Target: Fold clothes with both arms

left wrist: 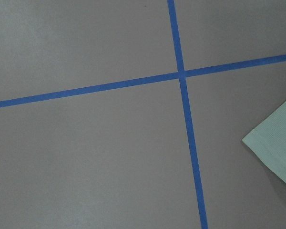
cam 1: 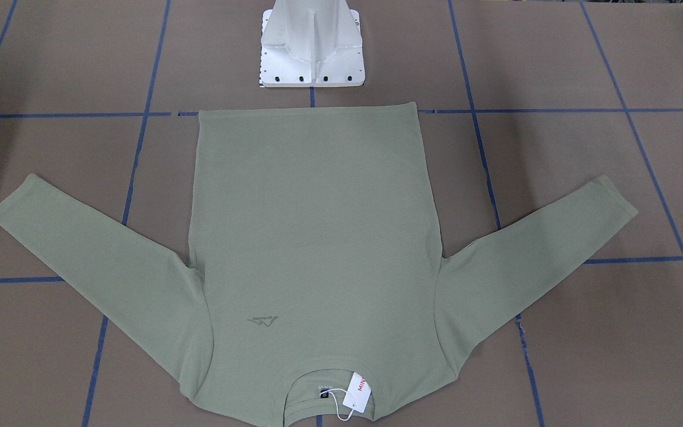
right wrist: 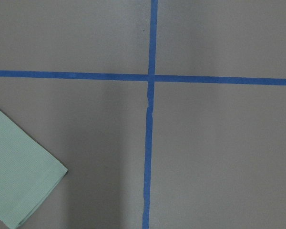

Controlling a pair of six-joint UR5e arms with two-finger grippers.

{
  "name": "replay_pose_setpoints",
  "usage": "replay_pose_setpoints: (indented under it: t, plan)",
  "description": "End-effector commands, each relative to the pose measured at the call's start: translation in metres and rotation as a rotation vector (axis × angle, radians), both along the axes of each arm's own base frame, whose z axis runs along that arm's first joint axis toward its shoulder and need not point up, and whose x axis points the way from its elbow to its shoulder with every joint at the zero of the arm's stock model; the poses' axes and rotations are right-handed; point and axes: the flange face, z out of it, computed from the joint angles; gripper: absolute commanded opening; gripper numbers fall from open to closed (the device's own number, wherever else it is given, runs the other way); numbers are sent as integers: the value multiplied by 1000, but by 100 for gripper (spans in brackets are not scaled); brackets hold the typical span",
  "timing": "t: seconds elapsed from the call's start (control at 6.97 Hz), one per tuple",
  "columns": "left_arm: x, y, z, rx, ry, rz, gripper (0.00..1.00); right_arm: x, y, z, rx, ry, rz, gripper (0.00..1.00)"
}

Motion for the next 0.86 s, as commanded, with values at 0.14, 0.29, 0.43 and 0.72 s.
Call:
replay_pose_setpoints:
  t: [0.14,0.29,0.43,0.72]
  plan:
    - [0,-1,-1,2,0,1,100,0,-4,-6,16,-3,1,100]
    - [0,-7,-7,21,1,0,100,0,-9,-13,29,0,1,100]
    - [1,-13,-14,70,2,5,100,-1,-8,-9,25,0,-2,100]
    - [3,-18,-21,171,4,2,100,-1,-10,-16,50,-4,-5,100]
